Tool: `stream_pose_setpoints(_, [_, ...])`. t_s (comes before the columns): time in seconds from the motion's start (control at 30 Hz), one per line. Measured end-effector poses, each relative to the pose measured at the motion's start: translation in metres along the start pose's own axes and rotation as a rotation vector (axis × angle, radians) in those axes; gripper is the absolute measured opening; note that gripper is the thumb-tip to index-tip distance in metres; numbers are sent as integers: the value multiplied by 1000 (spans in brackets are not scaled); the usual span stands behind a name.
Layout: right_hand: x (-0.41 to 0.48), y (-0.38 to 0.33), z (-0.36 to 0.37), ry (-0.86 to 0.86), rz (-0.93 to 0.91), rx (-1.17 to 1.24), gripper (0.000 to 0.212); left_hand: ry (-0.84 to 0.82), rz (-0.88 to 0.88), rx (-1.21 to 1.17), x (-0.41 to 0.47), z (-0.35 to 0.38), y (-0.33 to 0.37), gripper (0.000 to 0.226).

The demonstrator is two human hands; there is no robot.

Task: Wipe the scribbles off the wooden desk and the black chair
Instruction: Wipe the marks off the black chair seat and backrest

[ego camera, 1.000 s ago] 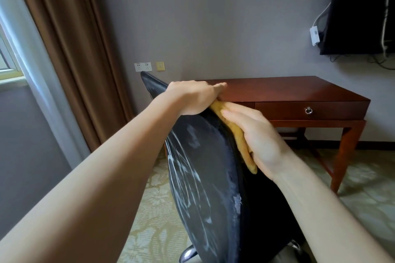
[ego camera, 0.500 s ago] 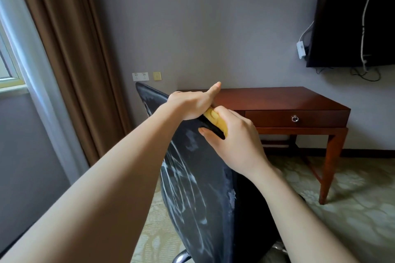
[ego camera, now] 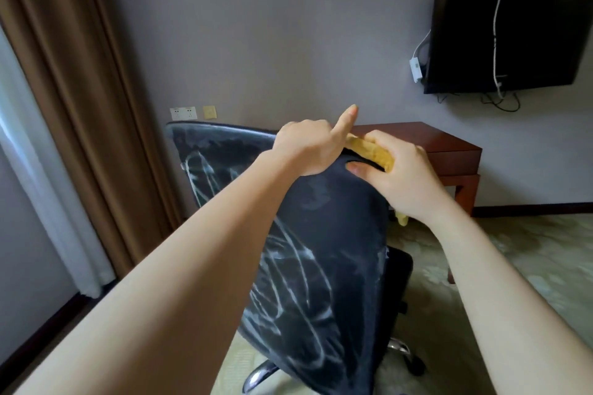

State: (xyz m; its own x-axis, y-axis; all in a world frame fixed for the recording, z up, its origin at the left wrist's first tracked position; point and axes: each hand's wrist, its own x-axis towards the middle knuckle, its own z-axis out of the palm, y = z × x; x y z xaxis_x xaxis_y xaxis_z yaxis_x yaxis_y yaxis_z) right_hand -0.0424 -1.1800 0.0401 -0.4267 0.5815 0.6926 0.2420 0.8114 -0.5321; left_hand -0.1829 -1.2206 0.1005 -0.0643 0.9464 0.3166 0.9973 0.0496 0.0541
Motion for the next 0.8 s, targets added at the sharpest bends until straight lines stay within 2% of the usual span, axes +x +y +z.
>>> stream_pose_setpoints(0.1, [-4, 17, -18, 92, 20, -49, 18, 86, 129, -74, -9, 3, -4, 47])
stream_pose_setpoints(0.2, [-9, 36, -36, 186, 49, -143, 21, 169, 172, -11, -17, 5, -23, 51])
stream_pose_setpoints(0.3, [-15, 55, -50, 316, 109, -215, 27, 99, 90, 83, -19, 8, -49, 52])
stream_pose_setpoints(0.37, [-18, 66, -51, 468, 158, -284, 28, 74, 28, 101, -16, 13, -62, 50])
stream_pose_setpoints(0.47, [-20, 82, -31, 719, 134, -418, 32, 124, -21, 94, -11, 19, -73, 52])
stream_pose_setpoints(0.53, [-14, 92, -11, 800, 218, -295, 41, 172, -50, 76, -8, 20, -77, 53])
stream_pose_setpoints(0.63, [4, 98, 20, 792, 388, -45, 53, 246, -97, 91, -7, 19, -87, 50])
stream_pose_setpoints(0.8, [34, 76, 67, 923, 362, 77, 55, 304, -103, 24, -13, 13, -116, 54])
